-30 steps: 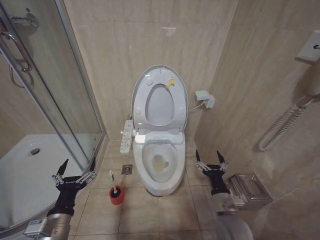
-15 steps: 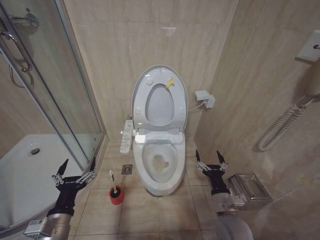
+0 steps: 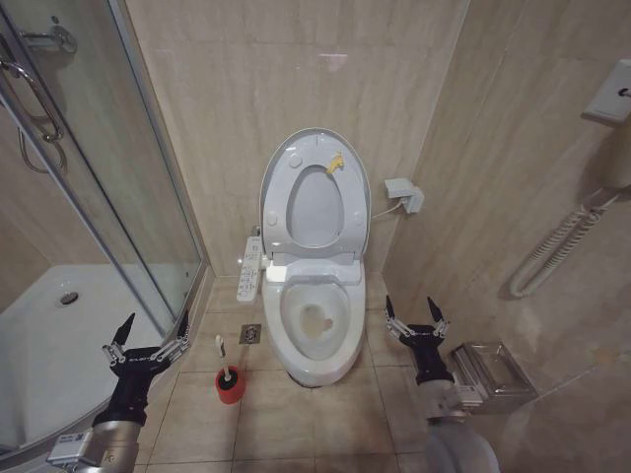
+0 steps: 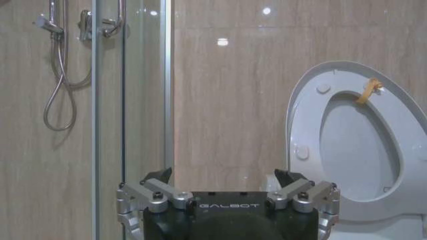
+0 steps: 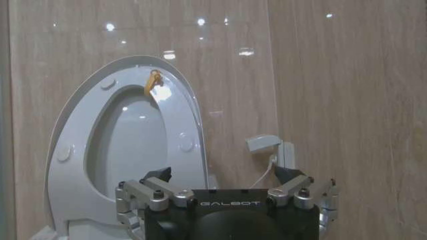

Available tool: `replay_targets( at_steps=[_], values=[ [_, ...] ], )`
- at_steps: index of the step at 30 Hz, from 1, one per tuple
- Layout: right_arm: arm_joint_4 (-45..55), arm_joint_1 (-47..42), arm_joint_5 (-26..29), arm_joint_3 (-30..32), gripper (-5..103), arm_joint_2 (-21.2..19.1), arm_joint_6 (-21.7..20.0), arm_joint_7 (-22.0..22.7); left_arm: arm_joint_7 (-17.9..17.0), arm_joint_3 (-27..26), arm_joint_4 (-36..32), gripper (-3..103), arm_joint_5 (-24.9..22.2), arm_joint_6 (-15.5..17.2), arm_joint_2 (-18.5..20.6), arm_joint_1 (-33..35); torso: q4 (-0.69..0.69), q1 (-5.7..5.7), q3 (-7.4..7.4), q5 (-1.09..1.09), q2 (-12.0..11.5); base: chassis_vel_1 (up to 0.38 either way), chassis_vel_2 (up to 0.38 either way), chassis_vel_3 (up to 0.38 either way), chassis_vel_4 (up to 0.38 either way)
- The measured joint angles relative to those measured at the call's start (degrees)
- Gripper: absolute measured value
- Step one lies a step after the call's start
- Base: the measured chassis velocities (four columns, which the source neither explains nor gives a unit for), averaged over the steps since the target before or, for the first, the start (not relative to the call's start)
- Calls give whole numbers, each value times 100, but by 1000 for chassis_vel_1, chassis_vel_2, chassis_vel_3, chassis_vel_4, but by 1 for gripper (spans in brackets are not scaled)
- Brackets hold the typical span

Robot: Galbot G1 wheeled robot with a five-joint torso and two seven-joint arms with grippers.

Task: Open the toilet lid, clean the toilet bowl with a toilet brush, close the toilet lid, and flush.

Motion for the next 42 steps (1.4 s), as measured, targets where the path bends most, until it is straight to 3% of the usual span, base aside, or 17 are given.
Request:
replay_targets(
  at_steps=[11,14,16,17,20,22,25,28,29,31,42],
  values=[
    [0,0,0,1,100,0,0,0,-13,49,30,100,-6,88,-13,-47,1,0,0,1,0,0,0,0,0],
    [0,0,0,0,100,0,0,0,-73,220,133,100,-47,399,-74,-217,1,0,0,1,0,0,0,0,0],
    [0,0,0,0,100,0,0,0,-170,485,305,100,-116,892,-167,-483,0,0,0,1,0,0,0,0,0],
    [0,0,0,0,100,0,0,0,-170,485,305,100,-116,892,-167,-483,0,0,0,1,0,0,0,0,0],
    [0,0,0,0,100,0,0,0,-304,860,563,100,-135,1487,-290,-852,1,0,0,1,0,0,0,0,0],
    [0,1,0,0,100,0,0,0,-366,959,706,100,69,1475,-315,-998,1,0,0,0,0,0,0,0,0],
    [0,1,0,1,100,0,0,0,-410,1044,785,100,396,1215,-328,-1133,-1,0,0,0,0,0,0,0,0],
    [0,1,0,0,100,0,0,0,-250,1042,619,100,626,448,-308,-1087,1,0,0,1,0,0,0,0,0],
    [0,1,0,0,100,0,0,0,-250,1042,619,100,626,448,-308,-1087,1,0,0,1,0,0,0,0,0],
    [0,0,0,0,100,0,0,0,-174,1026,577,100,769,55,-280,-1033,0,0,0,1,0,0,0,0,0],
    [0,0,0,1,100,0,0,0,-488,1017,983,100,807,-428,-288,-982,0,0,0,0,0,0,0,0,0]
  ],
)
